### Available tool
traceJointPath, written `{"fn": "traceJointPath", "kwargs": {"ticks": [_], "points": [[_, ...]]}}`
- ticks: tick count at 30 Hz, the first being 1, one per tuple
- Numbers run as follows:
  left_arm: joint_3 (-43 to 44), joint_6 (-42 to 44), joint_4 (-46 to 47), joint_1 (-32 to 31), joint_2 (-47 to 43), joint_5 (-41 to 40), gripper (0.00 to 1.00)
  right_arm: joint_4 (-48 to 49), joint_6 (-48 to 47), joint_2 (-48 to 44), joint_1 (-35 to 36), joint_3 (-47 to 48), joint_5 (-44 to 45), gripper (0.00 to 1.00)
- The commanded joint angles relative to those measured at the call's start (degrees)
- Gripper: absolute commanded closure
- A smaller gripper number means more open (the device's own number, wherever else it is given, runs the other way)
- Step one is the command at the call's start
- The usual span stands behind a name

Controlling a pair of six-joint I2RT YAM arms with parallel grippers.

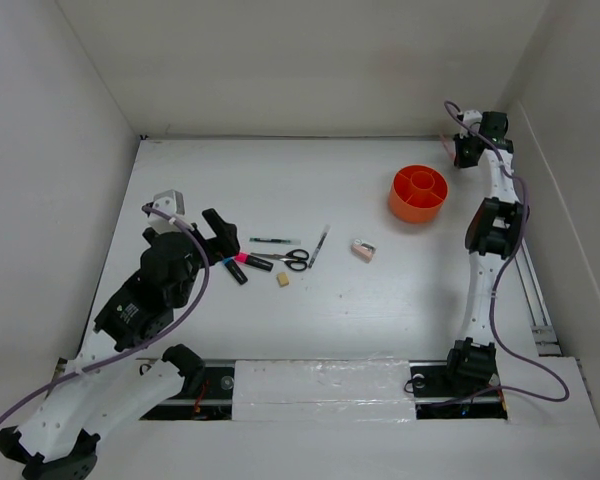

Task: Sort the stationery into containers
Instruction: Pick up the pen from the corner of the board.

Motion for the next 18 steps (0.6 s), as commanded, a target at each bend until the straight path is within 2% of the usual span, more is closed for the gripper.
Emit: {"fn": "traceJointPath", "kwargs": {"ticks": [1, 10, 14, 15, 18], "points": [[-0.6, -0.5, 0.7, -0.8, -0.7, -1.9, 0.00, -2.4, -1.8, -2.5, 0.7, -3.5, -0.1, 1.00], [-0.6, -1.0, 0.1, -2.1, -2.5, -3.1, 0.00, 1.0, 2.1, -9.5, 0.7, -15.3, -1.7, 1.00], [-0.6, -1.0, 0.1, -2.1, -3.5, -3.1, 0.00, 1.0, 6.4, -10.1, 0.7, -16.1, -2.3, 1.00], [-0.6, -1.0, 0.1, -2.1, -3.5, -3.1, 0.00, 2.1, 8.4, -11.0, 0.7, -16.8, 1.5, 1.00], [-0.6, -1.0, 0.1, -2.1, -4.0, -3.1, 0.00, 2.1, 10.5, -14.0, 0.7, -19.6, 2.2, 1.00]]}}
